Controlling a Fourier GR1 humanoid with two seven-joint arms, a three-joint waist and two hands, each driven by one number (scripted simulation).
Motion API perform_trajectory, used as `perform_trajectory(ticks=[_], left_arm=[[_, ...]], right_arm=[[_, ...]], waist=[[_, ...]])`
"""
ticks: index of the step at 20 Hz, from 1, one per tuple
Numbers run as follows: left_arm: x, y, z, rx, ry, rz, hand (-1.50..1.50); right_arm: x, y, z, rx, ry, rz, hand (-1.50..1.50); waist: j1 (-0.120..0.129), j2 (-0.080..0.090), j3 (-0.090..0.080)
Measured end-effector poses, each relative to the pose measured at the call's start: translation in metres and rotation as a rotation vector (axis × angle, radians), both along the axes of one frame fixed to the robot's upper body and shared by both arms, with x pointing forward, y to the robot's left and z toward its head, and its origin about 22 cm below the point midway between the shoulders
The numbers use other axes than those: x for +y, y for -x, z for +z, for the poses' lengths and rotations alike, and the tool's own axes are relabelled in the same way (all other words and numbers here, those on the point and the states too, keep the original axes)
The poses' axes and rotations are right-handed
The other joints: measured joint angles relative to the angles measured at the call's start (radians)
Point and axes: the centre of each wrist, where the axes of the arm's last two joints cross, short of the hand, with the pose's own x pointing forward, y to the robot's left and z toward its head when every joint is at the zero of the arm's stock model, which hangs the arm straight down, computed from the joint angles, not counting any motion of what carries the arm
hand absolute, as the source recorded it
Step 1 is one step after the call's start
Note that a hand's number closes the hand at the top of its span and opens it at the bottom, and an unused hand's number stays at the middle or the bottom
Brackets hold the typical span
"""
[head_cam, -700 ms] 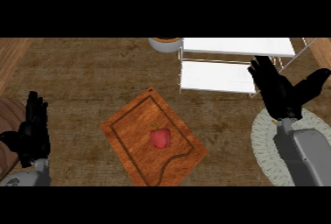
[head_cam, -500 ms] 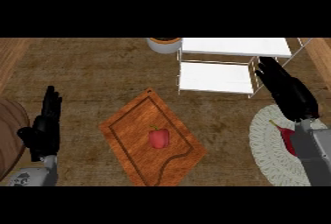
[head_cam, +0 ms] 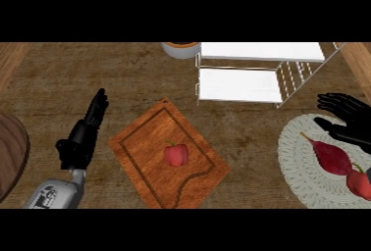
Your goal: Pick the pear from the placemat and place it in the tiered shelf
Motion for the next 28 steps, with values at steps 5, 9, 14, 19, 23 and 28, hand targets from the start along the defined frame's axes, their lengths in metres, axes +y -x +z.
perform_trajectory(ticks=[5, 9, 14, 19, 23, 28], left_arm=[[-0.014, -0.011, 0.01, 0.022, -0.009, -0.075, 0.0], [-0.021, -0.01, 0.009, 0.036, -0.007, -0.111, 0.0], [-0.029, -0.01, 0.011, 0.043, -0.001, -0.13, 0.0], [-0.028, -0.012, 0.011, 0.051, -0.009, -0.128, 0.0], [-0.024, -0.013, 0.012, 0.05, -0.012, -0.122, 0.0], [-0.025, -0.011, 0.01, 0.052, -0.015, -0.124, 0.0]], right_arm=[[-0.047, 0.024, -0.032, -0.095, -0.096, -0.133, -1.5], [-0.079, 0.037, -0.033, -0.127, -0.157, -0.045, -1.5], [-0.106, 0.037, -0.005, -0.089, -0.039, 0.13, -1.5], [-0.121, 0.022, 0.033, -0.03, 0.114, 0.224, -1.5], [-0.12, 0.009, 0.063, 0.023, 0.271, 0.329, -1.5], [-0.105, -0.004, 0.084, 0.084, 0.505, 0.481, -1.5]], waist=[[0.025, -0.006, 0.0], [0.043, -0.011, -0.001], [0.054, -0.016, -0.003], [0.053, -0.019, -0.005], [0.049, -0.022, -0.007], [0.047, -0.024, -0.008]])
